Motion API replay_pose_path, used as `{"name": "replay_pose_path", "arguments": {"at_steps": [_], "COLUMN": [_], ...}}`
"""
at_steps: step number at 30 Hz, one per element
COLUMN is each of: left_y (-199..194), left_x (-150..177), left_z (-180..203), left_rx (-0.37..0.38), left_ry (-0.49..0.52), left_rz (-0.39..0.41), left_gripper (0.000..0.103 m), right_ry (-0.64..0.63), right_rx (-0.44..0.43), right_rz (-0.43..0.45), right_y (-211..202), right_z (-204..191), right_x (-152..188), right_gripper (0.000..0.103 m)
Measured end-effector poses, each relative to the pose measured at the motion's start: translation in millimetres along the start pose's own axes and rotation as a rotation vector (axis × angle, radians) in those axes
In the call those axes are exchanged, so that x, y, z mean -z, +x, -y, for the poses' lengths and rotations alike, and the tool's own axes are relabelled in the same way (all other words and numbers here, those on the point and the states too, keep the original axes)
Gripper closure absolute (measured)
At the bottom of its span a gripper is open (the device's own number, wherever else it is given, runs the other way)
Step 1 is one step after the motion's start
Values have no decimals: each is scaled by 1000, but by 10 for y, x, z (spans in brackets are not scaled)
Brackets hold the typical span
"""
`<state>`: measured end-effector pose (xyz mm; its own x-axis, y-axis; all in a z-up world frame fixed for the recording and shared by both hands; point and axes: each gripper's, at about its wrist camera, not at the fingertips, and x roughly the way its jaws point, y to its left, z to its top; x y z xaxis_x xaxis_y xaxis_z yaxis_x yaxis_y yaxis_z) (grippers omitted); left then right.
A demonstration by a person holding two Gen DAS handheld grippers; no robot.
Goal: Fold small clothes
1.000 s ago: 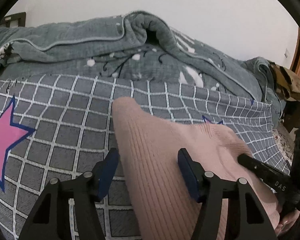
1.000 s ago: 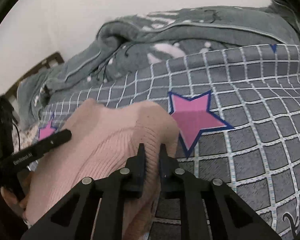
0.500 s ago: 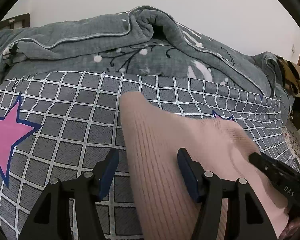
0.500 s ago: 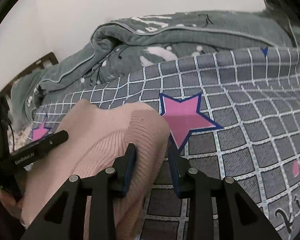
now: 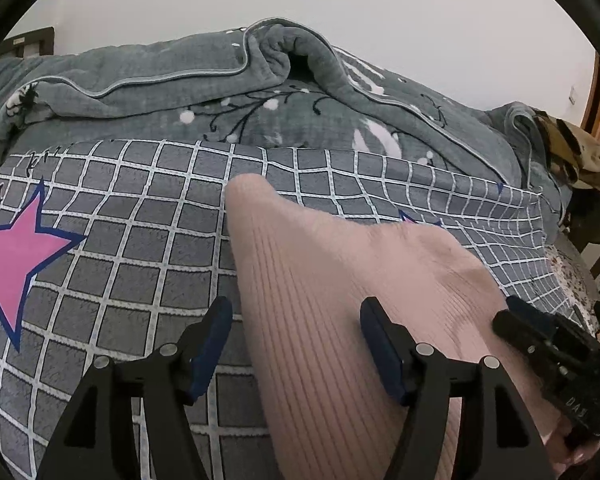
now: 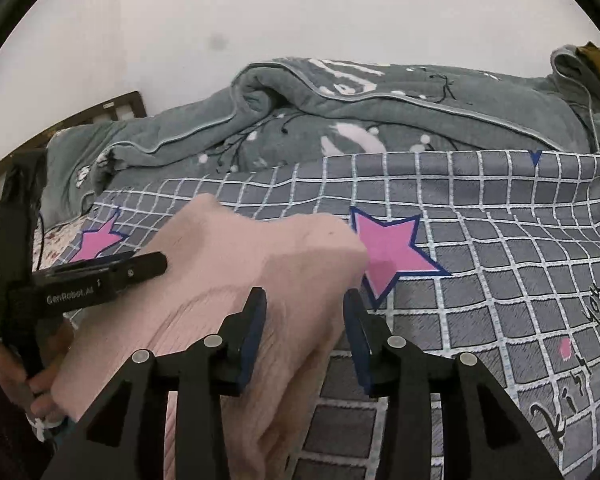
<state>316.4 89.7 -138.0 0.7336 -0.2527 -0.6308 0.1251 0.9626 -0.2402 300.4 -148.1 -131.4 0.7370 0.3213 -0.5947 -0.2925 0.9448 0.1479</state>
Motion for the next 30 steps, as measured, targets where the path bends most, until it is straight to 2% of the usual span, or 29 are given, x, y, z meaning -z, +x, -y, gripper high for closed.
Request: {"name": "replay_pose_path", "arguments": {"at_steps": [2, 4, 11, 14, 23, 30], "left_y": [-42, -81, -247, -304, -437, -521], "left_x": [36, 71, 182, 212, 319, 424], "left_z": [-1, 8, 125, 122, 47, 106], "left_rx": [3, 10, -6, -1, 6, 35], "left_ry": [3, 7, 98, 102, 81, 63], "left_rz": [5, 9, 44, 50, 60, 40], "left_gripper": [36, 35, 31, 30, 26, 26], "right_ry": [-20, -3, 17, 7, 19, 40], "right_rx": [15, 38, 87, 106, 90, 81], "right_rz": [-4, -19, -3, -5, -15, -21], "right_y": [12, 64, 38, 62, 7, -264], "right_z": [-15, 22, 59, 47, 38, -73], "right_x": [38, 66, 91, 100, 114, 271], "right_gripper": [63, 59, 59, 60, 61, 61]}}
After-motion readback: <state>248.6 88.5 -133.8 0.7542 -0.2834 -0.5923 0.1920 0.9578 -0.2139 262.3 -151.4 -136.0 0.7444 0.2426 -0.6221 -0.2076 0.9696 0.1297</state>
